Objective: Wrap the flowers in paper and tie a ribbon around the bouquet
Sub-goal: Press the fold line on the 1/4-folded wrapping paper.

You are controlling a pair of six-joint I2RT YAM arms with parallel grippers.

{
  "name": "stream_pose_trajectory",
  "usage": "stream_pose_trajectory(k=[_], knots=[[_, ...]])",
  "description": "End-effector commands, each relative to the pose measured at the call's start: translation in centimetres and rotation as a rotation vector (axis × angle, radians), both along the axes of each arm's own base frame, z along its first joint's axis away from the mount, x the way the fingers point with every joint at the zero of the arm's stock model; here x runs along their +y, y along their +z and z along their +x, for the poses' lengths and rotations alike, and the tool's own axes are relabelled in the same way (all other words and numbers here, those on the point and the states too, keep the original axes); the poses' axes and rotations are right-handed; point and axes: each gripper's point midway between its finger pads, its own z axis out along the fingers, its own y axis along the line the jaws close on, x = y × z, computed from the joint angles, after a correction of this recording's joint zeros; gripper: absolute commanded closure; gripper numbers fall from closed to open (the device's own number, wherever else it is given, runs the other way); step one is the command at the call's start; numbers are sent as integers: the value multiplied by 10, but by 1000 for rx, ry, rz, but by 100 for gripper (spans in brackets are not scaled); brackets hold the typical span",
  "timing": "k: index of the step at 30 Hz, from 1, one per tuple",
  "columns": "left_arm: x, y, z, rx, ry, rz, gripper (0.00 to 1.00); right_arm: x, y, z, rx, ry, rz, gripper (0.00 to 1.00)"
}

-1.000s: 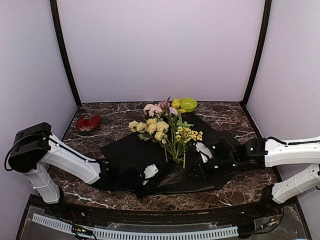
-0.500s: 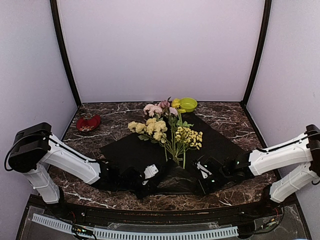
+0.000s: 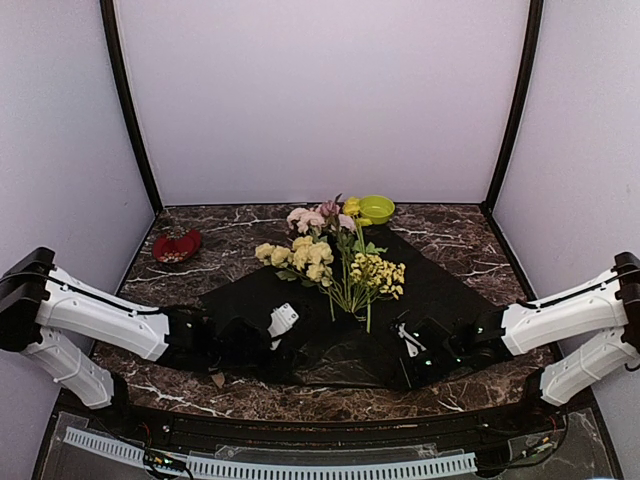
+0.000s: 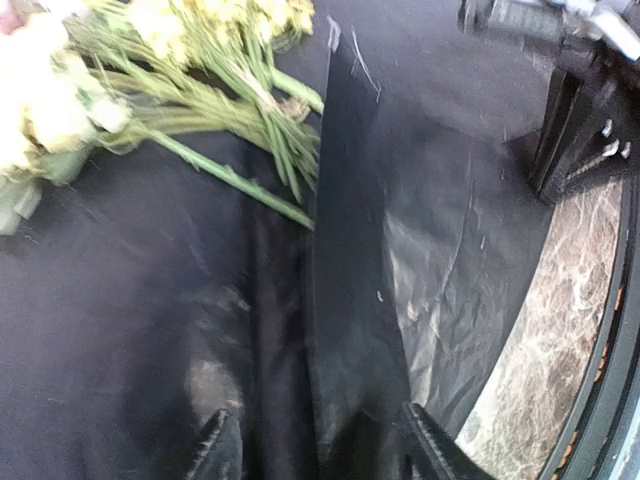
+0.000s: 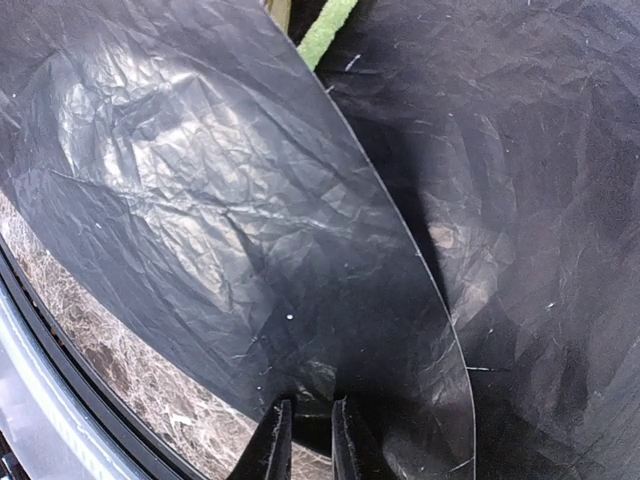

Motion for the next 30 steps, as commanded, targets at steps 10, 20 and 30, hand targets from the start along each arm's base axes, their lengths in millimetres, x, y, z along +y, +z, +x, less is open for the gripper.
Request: stream_pose_trajectory(k=[10,20,30], knots=[[-81,46,-59,-135,-231,-38,52,-26,-25,-7,44,-38,-137,85],[-78,-37,-33,-69,-179,203,70,-32,-25,-7,34,-56,-147,85],[-4,-61,-52,119,-33,233,72,-36,-22,-7,28,-65,-141,85]])
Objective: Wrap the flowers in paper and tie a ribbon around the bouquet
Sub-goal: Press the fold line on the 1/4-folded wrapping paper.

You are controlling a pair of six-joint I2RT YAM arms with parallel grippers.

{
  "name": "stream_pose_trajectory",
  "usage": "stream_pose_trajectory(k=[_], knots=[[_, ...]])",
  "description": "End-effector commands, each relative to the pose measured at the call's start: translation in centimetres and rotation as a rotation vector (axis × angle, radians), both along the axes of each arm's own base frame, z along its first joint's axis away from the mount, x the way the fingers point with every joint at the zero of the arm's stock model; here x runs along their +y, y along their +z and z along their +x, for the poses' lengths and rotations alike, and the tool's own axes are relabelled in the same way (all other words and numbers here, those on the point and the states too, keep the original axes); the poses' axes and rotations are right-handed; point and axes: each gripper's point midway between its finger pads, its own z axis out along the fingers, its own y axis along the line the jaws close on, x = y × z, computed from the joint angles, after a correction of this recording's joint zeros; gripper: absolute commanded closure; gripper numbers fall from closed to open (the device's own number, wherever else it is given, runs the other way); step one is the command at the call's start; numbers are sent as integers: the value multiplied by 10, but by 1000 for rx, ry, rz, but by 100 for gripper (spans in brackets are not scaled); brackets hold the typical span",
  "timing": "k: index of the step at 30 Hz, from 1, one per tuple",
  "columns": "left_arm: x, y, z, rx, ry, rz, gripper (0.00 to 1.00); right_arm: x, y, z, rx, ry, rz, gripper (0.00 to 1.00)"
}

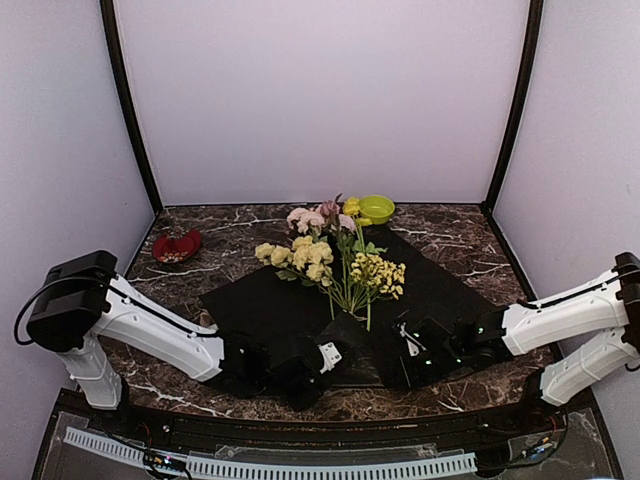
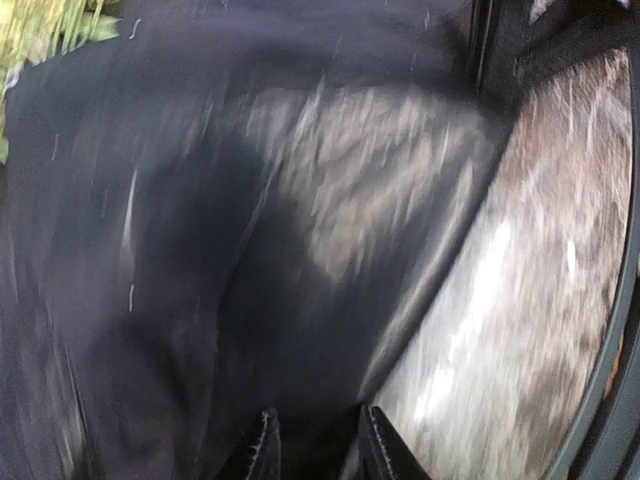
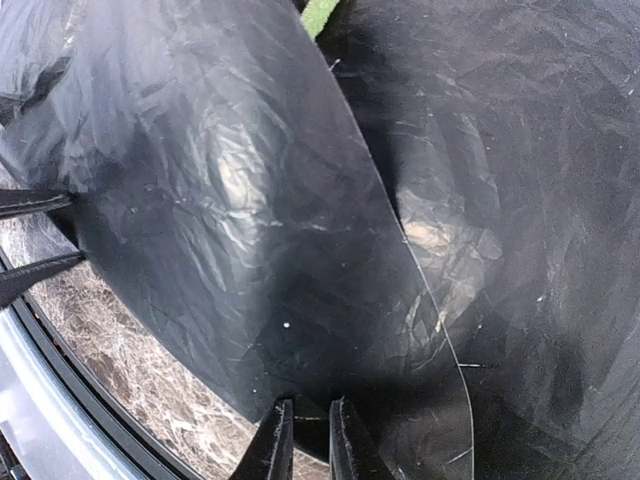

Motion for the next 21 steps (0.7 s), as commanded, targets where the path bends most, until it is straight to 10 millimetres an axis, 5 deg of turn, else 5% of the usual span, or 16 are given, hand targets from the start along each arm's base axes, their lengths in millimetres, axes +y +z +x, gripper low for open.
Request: stream_pose_trajectory(k=[1,6,12,21], knots=[[56,-12,-18,122,106,51,72,-35,-24,-10,29,-25,-141,85],[78,1,-31,201,144,0,72,-36,-26,-11,36,-18,-151,85],[99,25,-20,150,214,-34,71,-35,-23,-10,30,-7,-157,85],[-7,82,-23,58,-74,-162,72,-30,-17,-7,17,-19,-138,85]])
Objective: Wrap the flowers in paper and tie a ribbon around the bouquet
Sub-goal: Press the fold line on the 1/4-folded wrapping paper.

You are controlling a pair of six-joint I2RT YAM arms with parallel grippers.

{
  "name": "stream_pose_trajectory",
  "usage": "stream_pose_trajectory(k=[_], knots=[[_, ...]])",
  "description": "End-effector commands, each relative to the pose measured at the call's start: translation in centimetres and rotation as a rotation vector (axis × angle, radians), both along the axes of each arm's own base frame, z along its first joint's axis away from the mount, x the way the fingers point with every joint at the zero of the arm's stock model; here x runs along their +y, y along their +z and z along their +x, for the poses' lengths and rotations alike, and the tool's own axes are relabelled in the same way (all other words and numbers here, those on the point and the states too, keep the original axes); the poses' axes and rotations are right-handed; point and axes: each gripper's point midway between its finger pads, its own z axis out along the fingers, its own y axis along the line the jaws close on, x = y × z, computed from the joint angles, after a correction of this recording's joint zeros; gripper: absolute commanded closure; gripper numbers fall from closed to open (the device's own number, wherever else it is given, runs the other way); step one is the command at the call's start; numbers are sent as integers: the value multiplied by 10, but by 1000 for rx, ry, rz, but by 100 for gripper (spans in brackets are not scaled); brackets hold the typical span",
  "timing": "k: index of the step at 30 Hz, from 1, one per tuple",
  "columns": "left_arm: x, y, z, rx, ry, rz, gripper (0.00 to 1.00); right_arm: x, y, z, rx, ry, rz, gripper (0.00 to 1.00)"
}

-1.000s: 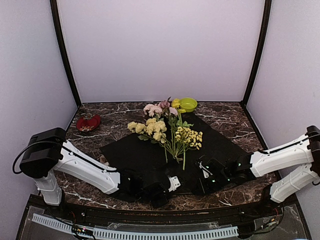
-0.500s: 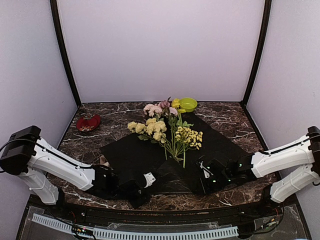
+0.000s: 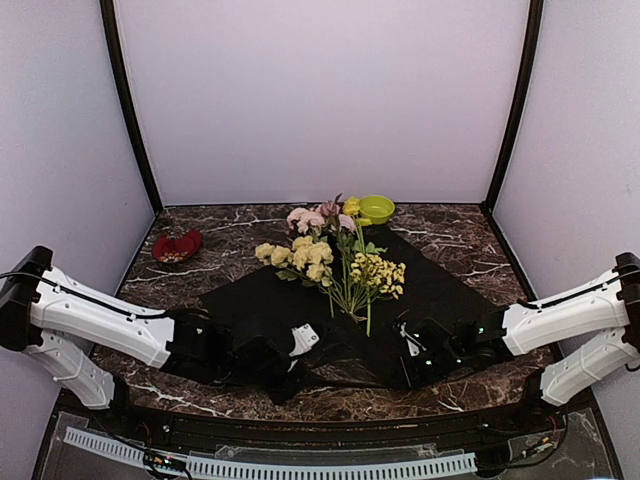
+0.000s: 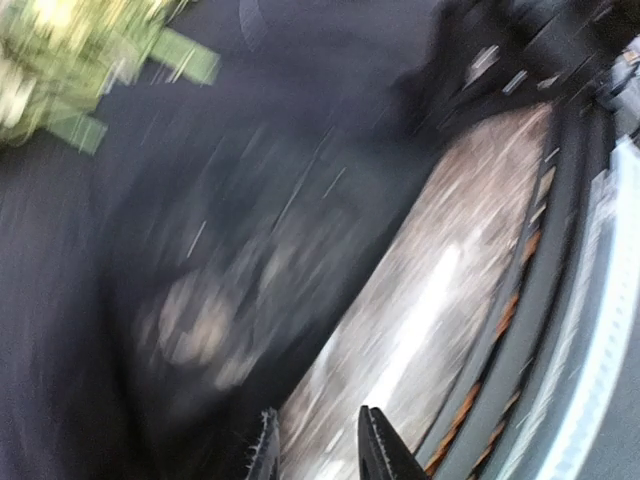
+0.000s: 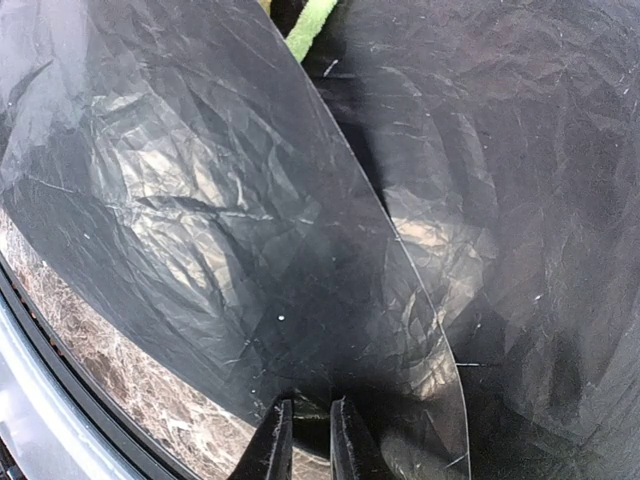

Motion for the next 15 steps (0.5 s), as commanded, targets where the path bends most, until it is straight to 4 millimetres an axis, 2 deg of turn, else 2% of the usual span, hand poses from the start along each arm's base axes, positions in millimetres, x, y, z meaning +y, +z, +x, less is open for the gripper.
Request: stream_pose_trajectory(k=[1,4,8,11,15], knots=[[-53,22,2,-79,-136,-78,72,-28,-17,-7,24,-20,-132,85],[-58,-1,22,-63,-97,-15,73,-29,-17,-8,27,-19,-135,85],[-32,-41,42,0,4,94,74,-30,-17,-9,27,-18,-145,85],[-9,-60,35,38,38,133,74,-33,-16,-9,24,-25,-144,84],[16,-74,22,106,90,121,74,-35,-12,-9,21,-30,-138,84]])
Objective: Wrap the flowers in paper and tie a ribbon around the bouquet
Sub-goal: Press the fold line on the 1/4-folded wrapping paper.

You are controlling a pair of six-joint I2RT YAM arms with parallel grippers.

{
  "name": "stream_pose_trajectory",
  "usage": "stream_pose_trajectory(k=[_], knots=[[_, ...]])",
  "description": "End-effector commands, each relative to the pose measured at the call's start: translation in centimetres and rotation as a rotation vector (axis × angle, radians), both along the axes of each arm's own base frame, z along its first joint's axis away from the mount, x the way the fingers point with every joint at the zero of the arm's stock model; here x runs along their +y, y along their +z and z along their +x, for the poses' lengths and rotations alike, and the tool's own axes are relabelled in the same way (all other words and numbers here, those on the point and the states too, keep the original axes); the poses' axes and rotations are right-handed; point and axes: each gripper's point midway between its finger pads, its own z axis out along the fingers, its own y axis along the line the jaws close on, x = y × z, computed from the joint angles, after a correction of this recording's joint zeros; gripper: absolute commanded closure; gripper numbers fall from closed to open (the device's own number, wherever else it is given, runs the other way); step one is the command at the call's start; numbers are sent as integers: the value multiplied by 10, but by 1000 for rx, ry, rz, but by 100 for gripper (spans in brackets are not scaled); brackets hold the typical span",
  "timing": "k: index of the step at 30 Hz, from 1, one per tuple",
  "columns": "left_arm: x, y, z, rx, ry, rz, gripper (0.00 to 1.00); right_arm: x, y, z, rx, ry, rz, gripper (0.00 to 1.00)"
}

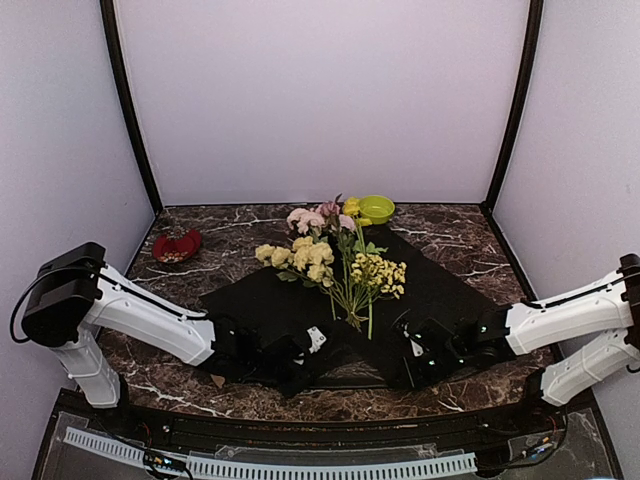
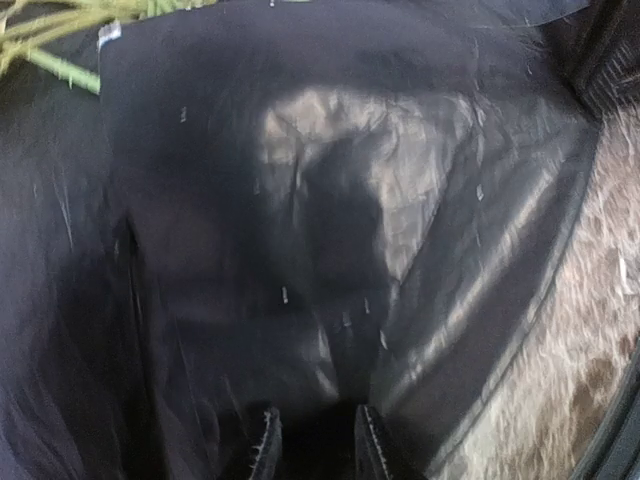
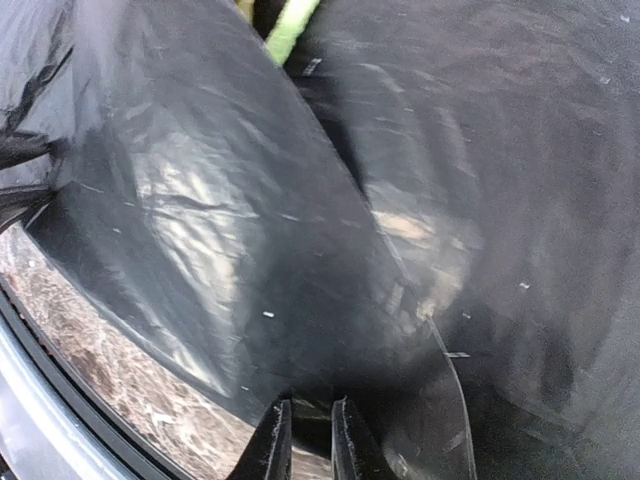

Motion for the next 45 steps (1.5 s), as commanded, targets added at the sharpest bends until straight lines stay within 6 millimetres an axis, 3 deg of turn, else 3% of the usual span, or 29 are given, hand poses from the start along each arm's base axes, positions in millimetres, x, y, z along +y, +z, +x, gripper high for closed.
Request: stream_pose_trajectory(k=[1,4,7,10,13,15,17,21,25,30,41,45], knots=[[34,-14,-21,92,60,9,74,-28,-11,-10,26,-14,-111,84],[41,-17,-26,113,82,-20,74,-22,6,-4,0,2,-106,83],[40,-18,-26,120,88,-30,75,-6,41,6,-55,26,-62,83],[38,-21,-28,127,80,-34,75,19,78,14,-121,67,22,83],[38,-25,-29,136,79,-26,75,53,102,11,-167,140,130,83],[40,-27,-30,142,82,-25,75,78,104,4,-157,192,191,83],[42,-27,-31,144,87,-25,75,97,94,-2,-111,236,225,83],[42,-26,-31,142,89,-27,75,110,51,-7,-27,275,158,83],[42,-27,-31,142,82,-26,75,93,20,-7,14,234,72,84],[47,-33,-33,149,81,-3,75,45,-9,-9,65,120,-10,85],[56,-34,-35,142,78,10,75,-51,-5,-11,61,-131,-26,84],[55,-32,-35,140,78,0,75,-72,9,-8,38,-206,-8,83]])
